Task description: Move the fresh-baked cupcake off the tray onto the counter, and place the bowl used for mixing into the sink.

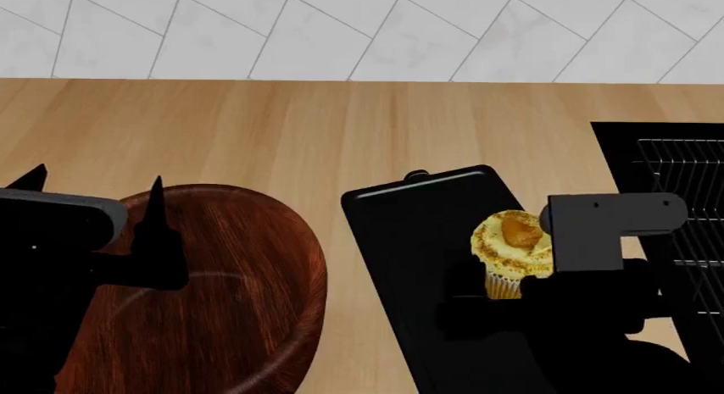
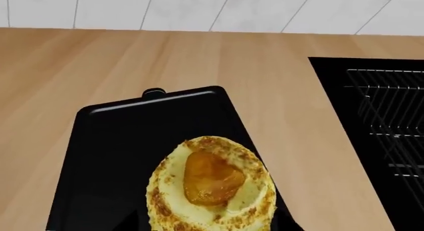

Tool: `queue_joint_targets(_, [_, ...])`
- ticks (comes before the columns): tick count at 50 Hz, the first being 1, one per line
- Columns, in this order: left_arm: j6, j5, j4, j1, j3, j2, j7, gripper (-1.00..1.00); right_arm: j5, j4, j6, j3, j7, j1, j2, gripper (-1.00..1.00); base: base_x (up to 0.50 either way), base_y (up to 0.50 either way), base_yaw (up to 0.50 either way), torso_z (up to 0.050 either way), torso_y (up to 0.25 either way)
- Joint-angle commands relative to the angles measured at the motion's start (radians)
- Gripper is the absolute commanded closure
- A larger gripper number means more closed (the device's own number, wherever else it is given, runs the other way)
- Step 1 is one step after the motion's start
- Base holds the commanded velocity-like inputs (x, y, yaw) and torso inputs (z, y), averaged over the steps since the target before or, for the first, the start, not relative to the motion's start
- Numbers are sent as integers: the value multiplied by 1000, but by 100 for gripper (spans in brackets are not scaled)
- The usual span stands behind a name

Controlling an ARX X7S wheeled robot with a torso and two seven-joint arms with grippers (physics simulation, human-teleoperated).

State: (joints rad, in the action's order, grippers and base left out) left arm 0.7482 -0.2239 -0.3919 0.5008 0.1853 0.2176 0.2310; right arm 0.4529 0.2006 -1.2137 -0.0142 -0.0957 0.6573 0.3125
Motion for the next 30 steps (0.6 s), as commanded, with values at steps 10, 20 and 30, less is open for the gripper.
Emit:
queue_joint_targets(10, [-1,-11,-1,1,3,5,8,-100,-14,-82,63,-61,18,23,-1,100,0,0,0,0,0])
queue_joint_targets(20, [0,-17,3,5,8,9,10,-100,63,250,-133,75,-67,36,22,100,0,0,0,0,0])
queue_joint_targets(30, [-1,-21,2,6,13,13,13,-100,883,565,-353,456,-660,-65,154,100,0,0,0,0,0])
